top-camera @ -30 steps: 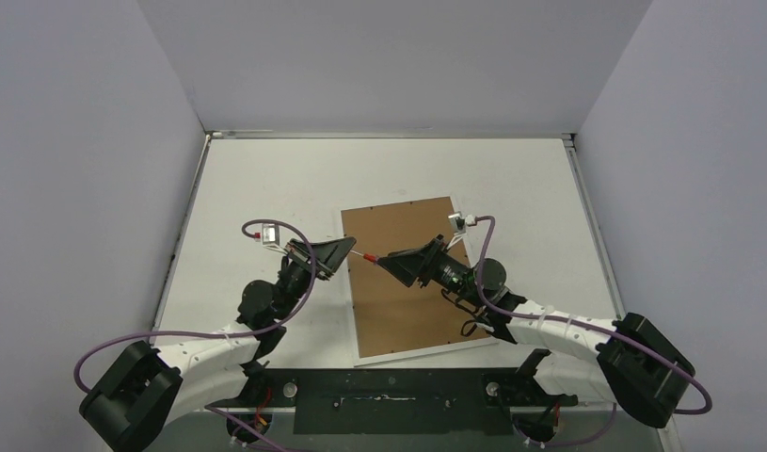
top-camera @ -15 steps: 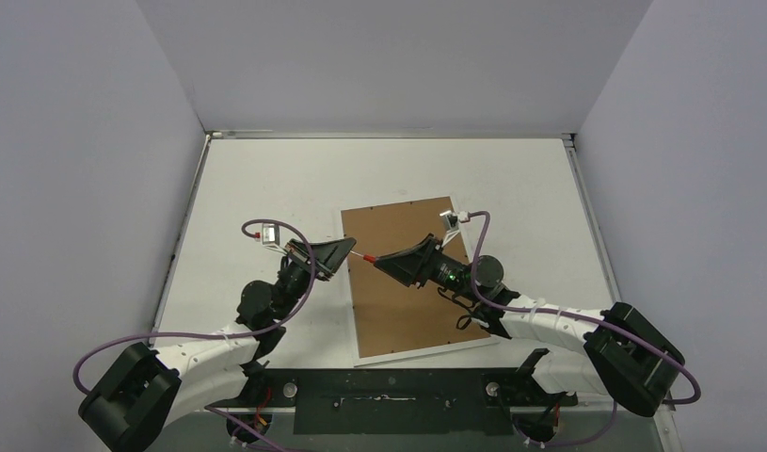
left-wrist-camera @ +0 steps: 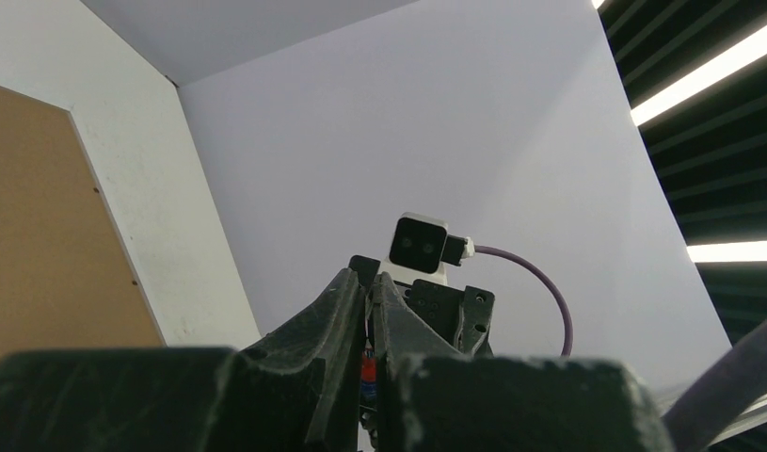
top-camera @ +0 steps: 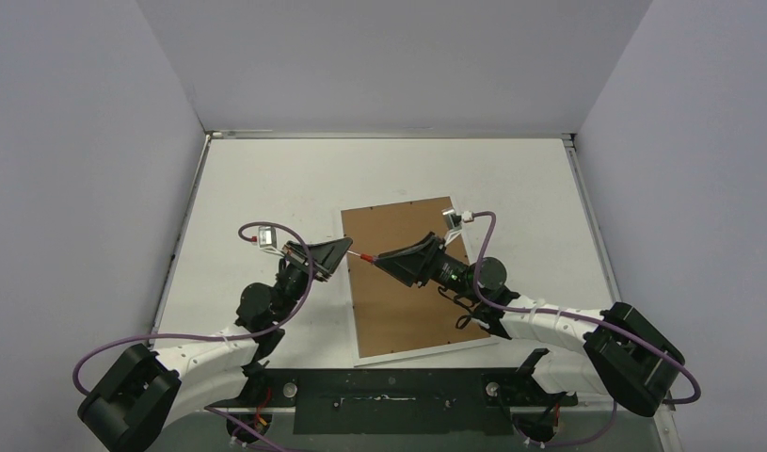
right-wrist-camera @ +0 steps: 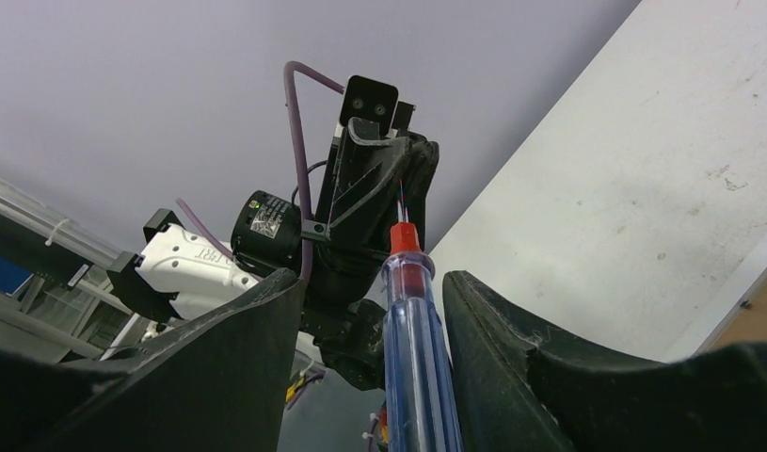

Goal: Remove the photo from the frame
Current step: Adjust the screwdriver.

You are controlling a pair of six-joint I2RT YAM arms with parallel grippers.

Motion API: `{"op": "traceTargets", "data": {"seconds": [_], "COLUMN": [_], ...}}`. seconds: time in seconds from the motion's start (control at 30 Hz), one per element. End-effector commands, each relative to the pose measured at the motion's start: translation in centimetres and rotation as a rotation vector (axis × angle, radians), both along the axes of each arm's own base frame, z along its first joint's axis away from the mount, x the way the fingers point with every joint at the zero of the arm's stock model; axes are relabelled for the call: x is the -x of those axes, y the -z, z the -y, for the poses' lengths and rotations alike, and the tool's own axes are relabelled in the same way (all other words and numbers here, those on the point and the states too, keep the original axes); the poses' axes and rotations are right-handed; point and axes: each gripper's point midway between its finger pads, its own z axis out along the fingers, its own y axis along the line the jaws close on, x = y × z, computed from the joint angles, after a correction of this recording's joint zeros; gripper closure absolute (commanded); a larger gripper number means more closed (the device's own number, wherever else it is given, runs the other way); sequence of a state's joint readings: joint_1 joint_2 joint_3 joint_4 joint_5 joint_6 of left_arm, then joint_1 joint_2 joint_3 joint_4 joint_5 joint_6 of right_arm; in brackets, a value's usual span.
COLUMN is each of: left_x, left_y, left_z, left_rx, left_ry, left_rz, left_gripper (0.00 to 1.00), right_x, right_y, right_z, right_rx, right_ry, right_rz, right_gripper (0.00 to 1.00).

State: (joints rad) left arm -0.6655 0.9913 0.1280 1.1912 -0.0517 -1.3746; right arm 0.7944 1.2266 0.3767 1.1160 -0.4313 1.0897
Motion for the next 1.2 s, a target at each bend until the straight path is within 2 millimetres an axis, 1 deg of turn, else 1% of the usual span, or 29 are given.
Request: {"op": "traceTargets", "data": {"seconds": [0.0, 0.1, 0.3, 0.37, 0.4, 0.47, 0.67, 0.73, 0.77, 0.8, 0.83, 0.87, 0.9, 0.97, 1.03, 1.1, 1.17], "left_x": [0.4, 0.3, 0.4, 0.4, 0.4, 0.5, 0.6, 0.6, 0.4, 0.4, 0.4, 0.3, 0.3, 0.2, 0.3, 0.6, 1.1], "left_y": [-2.7, -2.8, -2.6, -2.6, -2.6, -2.5, -2.2, -1.6, -1.1, -0.8, -0.3, 0.2, 1.0, 3.0, 5.3, 9.2, 11.3], "left_z": [-1.1, -1.1, -1.0, -0.9, -0.9, -0.9, -0.7, -0.7, -0.8, -0.9, -1.0, -1.2, -1.4, -1.9, -2.9, -4.0, -5.4], "left_rx": [0.070, 0.071, 0.069, 0.068, 0.067, 0.066, 0.053, 0.036, 0.022, 0.003, -0.017, -0.041, -0.072, -0.132, -0.195, -0.305, -0.420], "left_ry": [-0.039, -0.040, -0.039, -0.036, -0.037, -0.037, -0.030, -0.031, -0.038, -0.044, -0.050, -0.057, -0.060, -0.072, -0.096, -0.127, -0.166], "left_rz": [0.087, 0.089, 0.087, 0.085, 0.085, 0.084, 0.078, 0.061, 0.049, 0.044, 0.033, 0.022, 0.001, -0.066, -0.139, -0.271, -0.355], "left_gripper": [1.00, 1.00, 1.00, 1.00, 1.00, 1.00, 1.00, 1.00, 0.90, 0.74, 0.61, 0.54, 0.51, 0.37, 0.35, 0.31, 0.29], "right_x": [0.7, 0.8, 0.9, 0.7, 0.6, 0.5, 0.1, -0.1, -0.4, -0.7, -1.0, -1.5, -1.9, -2.8, -3.4, -4.1, -4.7], "right_y": [-1.6, -1.4, -1.7, -1.6, -1.6, -1.5, -1.2, -0.7, -0.2, 0.2, 0.7, 1.2, 1.7, 2.7, 3.1, 3.6, 4.2], "right_z": [0.1, -0.2, -0.6, -0.6, -0.7, -0.8, -0.7, -0.7, -0.5, -0.3, -0.1, 0.3, 0.7, 1.6, 2.4, 3.1, 3.3], "right_rx": [-0.053, -0.045, -0.064, -0.067, -0.066, -0.068, -0.055, -0.032, -0.009, 0.008, 0.033, 0.059, 0.086, 0.142, 0.175, 0.206, 0.255], "right_ry": [0.002, 0.000, -0.008, -0.002, 0.000, 0.005, 0.029, 0.045, 0.060, 0.075, 0.087, 0.103, 0.120, 0.140, 0.146, 0.140, 0.098], "right_rz": [0.062, 0.060, 0.064, 0.058, 0.055, 0.052, 0.045, 0.038, 0.024, 0.017, 0.005, -0.010, -0.022, -0.039, -0.036, -0.041, -0.037], "right_gripper": [0.44, 0.46, 0.59, 0.68, 0.71, 0.72, 0.99, 1.00, 1.00, 1.00, 1.00, 1.00, 1.00, 1.00, 1.00, 1.00, 1.00]}}
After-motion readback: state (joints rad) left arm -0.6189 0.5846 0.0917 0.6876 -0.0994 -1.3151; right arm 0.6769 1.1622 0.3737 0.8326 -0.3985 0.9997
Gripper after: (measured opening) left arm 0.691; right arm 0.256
